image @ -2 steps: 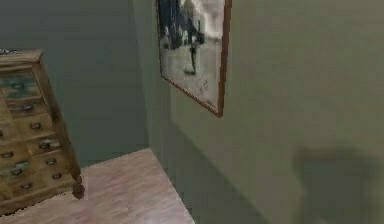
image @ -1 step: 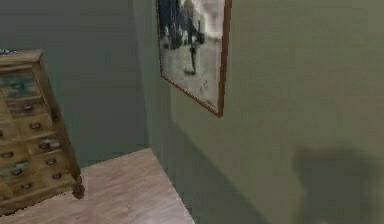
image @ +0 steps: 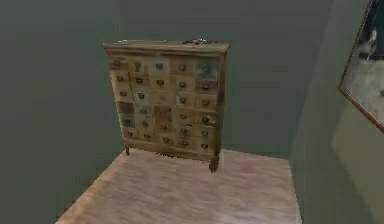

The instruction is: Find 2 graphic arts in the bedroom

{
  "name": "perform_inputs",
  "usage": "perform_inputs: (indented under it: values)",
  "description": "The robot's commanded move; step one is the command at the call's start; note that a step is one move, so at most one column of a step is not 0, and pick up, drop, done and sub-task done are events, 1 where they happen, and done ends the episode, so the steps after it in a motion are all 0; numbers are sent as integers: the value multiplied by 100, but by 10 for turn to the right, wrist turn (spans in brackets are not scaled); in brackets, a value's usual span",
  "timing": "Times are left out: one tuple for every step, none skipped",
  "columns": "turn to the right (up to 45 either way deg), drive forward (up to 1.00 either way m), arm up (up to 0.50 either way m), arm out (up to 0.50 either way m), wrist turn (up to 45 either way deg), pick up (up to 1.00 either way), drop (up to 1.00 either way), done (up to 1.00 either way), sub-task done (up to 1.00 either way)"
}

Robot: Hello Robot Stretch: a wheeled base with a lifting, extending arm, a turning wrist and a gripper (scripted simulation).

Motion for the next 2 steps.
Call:
perform_inputs:
  values:
    - [-450,0,0,0,0,0,0,0,0]
    - [-450,0,0,0,0,0,0,0,0]
